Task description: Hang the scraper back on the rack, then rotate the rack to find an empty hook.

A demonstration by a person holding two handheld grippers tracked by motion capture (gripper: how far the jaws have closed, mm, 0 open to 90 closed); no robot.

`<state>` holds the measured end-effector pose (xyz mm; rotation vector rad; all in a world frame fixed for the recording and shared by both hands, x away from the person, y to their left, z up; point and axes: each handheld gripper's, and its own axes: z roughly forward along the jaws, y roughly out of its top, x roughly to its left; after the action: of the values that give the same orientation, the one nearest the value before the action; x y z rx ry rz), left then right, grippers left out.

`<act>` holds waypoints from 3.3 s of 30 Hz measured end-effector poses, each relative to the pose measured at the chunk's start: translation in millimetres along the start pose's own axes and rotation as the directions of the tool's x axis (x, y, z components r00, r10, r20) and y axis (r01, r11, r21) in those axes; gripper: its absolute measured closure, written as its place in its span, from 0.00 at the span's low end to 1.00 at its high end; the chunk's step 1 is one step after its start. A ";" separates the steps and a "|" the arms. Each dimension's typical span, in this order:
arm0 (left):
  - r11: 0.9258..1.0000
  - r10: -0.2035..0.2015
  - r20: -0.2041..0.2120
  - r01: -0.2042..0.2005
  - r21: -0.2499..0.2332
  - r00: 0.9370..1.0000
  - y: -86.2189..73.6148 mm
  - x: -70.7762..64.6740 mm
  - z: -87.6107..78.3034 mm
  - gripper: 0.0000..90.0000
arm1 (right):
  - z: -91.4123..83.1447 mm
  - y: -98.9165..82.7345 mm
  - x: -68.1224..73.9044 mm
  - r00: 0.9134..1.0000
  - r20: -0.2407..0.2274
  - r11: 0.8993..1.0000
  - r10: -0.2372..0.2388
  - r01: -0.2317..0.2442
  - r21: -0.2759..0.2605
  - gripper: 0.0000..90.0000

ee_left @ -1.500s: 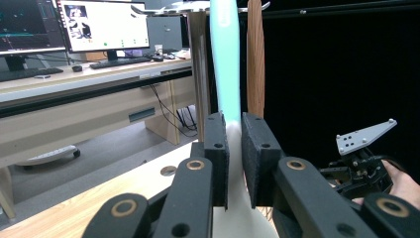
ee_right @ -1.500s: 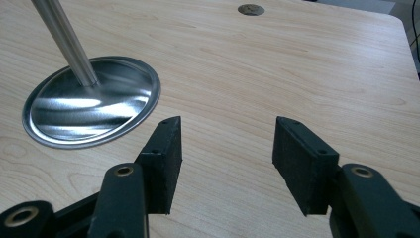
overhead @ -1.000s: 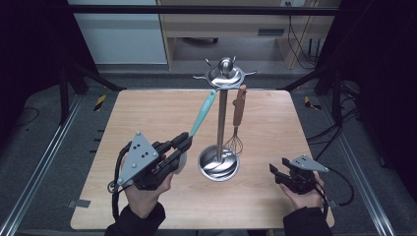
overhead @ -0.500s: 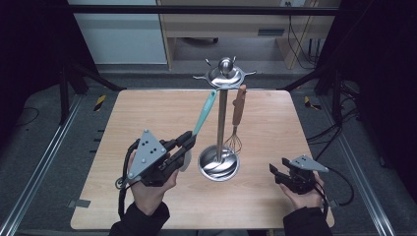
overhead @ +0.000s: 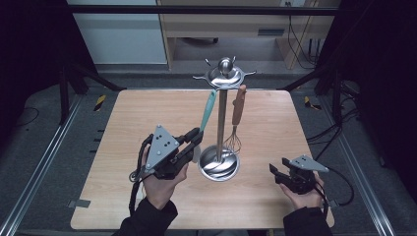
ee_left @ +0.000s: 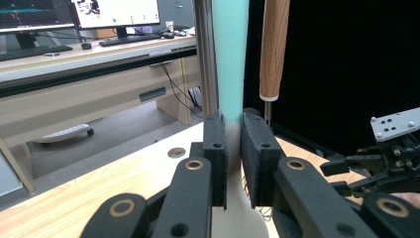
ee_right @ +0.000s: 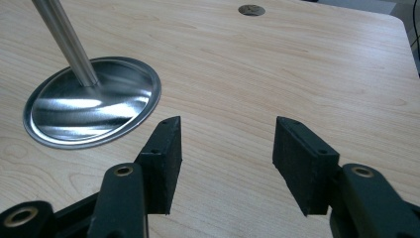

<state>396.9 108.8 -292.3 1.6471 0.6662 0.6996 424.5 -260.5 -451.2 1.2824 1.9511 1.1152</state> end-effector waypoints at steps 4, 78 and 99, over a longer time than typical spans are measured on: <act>1.000 -0.001 -0.004 0.001 -0.003 1.000 -1.2 -0.3 3.8 0.90 | -0.1 0.0 -0.1 1.000 0.001 1.000 0.000 0.000 -0.001 0.50; 0.892 -0.123 -0.240 0.214 0.399 0.963 -181.4 134.6 -75.1 0.56 | -13.3 12.4 3.3 1.000 -0.015 0.996 0.021 -0.022 -0.088 0.64; 0.903 -0.108 -0.264 0.206 0.377 0.958 -193.0 146.3 -84.5 0.54 | -59.5 97.7 42.5 0.984 -0.178 0.942 -0.021 -0.040 -0.332 0.96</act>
<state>419.3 305.1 -455.8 1.8704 1.1681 0.6766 405.9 -222.0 -336.9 1.0389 1.7778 1.5375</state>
